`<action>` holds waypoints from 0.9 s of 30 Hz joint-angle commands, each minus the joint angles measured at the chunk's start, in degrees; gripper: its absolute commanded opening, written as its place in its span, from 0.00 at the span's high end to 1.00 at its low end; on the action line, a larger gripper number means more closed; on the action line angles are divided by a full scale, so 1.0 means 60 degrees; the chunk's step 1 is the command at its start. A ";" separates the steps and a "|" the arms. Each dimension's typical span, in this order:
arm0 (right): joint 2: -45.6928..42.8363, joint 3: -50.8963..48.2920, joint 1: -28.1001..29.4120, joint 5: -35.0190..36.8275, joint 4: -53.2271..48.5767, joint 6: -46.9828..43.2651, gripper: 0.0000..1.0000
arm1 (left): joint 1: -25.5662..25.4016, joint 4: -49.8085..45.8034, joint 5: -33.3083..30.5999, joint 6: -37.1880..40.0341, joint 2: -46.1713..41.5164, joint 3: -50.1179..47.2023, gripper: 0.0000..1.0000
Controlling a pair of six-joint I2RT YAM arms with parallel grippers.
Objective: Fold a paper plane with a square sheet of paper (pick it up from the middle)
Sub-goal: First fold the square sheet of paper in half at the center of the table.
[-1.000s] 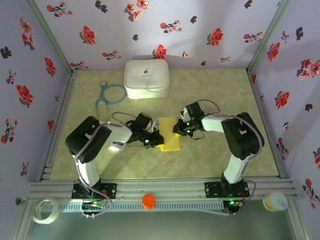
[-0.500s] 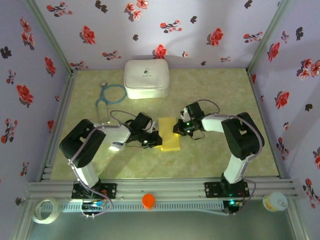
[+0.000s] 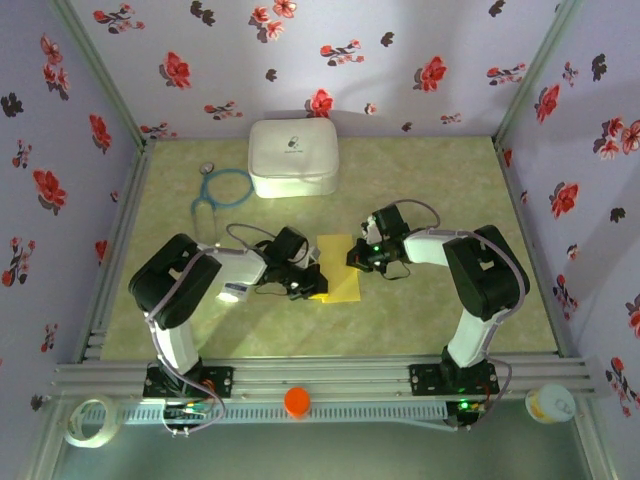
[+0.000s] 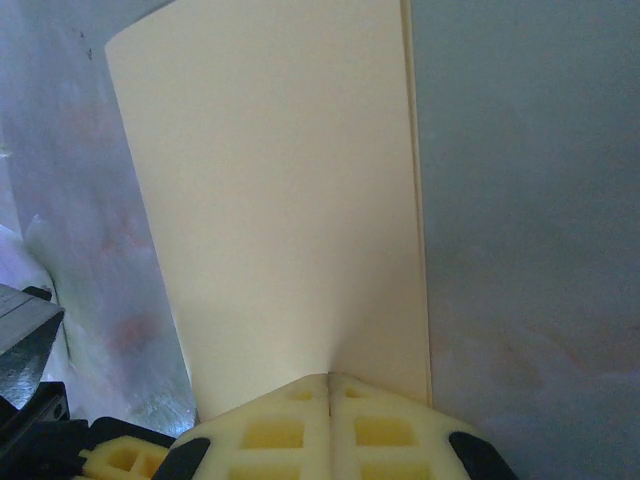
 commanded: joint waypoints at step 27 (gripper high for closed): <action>0.0481 -0.0625 -0.0126 0.1337 -0.1363 0.0121 1.00 | -0.1597 -0.4871 -0.3358 0.2714 -0.0713 0.1451 0.89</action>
